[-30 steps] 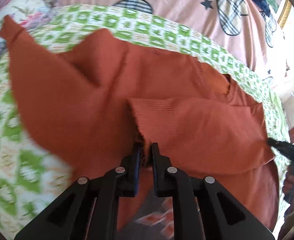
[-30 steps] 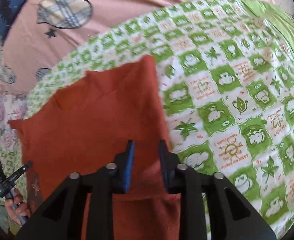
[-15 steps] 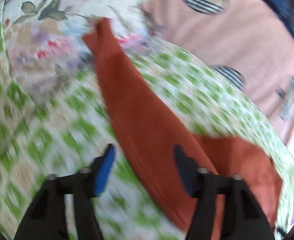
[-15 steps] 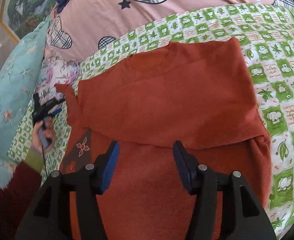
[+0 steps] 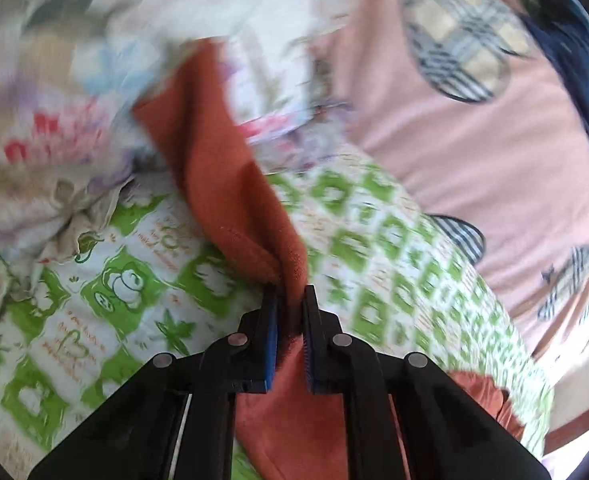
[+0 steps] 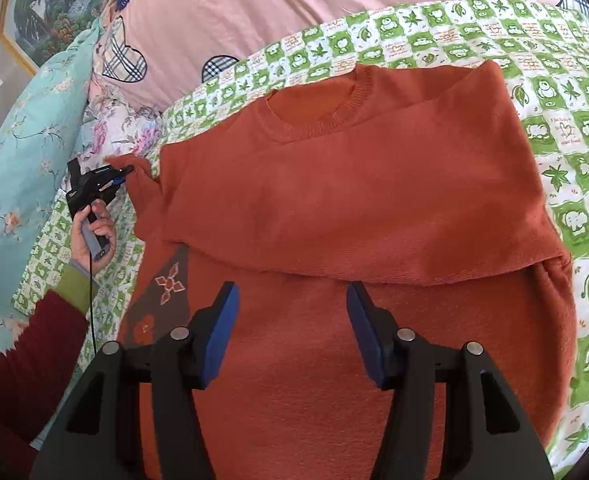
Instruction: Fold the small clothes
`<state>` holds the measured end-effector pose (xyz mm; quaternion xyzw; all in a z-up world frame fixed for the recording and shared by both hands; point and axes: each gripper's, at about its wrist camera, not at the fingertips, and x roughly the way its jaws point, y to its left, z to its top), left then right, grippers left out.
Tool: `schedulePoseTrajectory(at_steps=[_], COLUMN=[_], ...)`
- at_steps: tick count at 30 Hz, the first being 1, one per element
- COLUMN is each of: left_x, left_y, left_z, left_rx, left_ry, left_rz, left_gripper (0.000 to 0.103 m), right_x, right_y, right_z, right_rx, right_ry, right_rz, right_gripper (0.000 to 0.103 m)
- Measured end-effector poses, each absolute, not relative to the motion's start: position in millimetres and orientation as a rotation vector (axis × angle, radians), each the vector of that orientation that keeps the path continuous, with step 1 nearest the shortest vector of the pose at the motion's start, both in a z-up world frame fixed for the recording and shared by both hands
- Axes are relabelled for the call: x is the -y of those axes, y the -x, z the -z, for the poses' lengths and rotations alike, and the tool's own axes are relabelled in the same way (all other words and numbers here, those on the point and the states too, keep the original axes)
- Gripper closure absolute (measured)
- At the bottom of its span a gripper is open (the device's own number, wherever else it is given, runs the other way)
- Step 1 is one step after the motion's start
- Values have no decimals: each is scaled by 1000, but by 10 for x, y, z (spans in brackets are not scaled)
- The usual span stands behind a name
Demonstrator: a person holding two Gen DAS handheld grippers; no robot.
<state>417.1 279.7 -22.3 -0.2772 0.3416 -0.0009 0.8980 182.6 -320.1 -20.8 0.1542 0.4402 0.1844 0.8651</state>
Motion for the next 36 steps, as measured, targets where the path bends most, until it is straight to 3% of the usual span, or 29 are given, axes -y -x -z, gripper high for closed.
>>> schedulePoseTrajectory(at_steps=[10,20,22,24,28,36], left_x=[-997,702,844,923,760,-243], left_y=[-3163,-2912,-2910,-2895,-2677,-2187], left_z=[-464,195,355,495,559,409], left_rx=[-618,-802,-847,-903,-936,-863], left_ry=[286,-10,-36,-40,-11,-11], left_rz=[311,443,455,466,481,233], left_gripper=[95,93,88,84,52,49], right_x=[3437,3831,3859,3845,3629,2239], right_y=[-1637,-1497,-1515,-1555,-1752,-2385], right_z=[83,62,41,2,-111,-173], right_rx=[-862,-836,-832,-825,-809,-810], right_ry=[-379,-440,-438,-424,-369,-51], right_rz=[-361,-285,-273,-272,-314,-488], right_gripper=[46,46,46,46,46,46])
